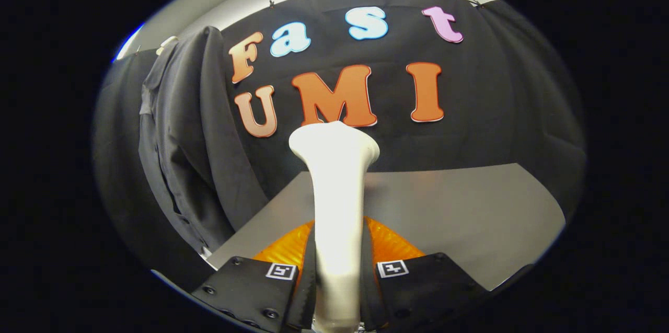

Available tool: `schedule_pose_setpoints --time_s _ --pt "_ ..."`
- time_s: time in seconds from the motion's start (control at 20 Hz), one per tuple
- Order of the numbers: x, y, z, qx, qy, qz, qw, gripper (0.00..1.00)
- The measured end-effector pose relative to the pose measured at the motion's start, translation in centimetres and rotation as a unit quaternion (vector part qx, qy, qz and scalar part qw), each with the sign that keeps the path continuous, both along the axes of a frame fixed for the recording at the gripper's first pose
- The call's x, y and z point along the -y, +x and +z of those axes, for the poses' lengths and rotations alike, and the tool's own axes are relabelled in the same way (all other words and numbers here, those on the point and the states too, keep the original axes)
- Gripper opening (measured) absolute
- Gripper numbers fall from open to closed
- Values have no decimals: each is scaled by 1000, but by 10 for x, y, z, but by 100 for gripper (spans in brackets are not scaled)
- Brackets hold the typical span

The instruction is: Iron the clothes twice with a garment steamer, once on the left side and once on the right side.

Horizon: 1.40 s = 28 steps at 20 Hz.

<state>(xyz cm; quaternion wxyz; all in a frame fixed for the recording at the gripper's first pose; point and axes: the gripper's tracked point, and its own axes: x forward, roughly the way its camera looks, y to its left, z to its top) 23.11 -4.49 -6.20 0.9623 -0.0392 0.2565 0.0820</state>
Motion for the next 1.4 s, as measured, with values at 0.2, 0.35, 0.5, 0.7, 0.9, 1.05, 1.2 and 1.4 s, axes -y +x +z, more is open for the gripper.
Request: schedule_pose_setpoints --time_s 0.2,0.35,0.5,0.7,0.9,1.05,1.2,1.4 --pt "-18 -29 40 66 0 6 998 42" --pt "-41 -55 71 107 6 6 994 42" --pt "-66 -71 88 140 7 -1 990 42" --pt "-104 -97 104 169 9 -17 985 42" --pt "-141 -116 108 198 4 -39 979 42" --pt "-165 -133 109 222 -8 -54 973 42" --pt "-194 -147 113 246 -7 -63 967 42" --pt "-233 -157 112 271 -17 -66 960 42"
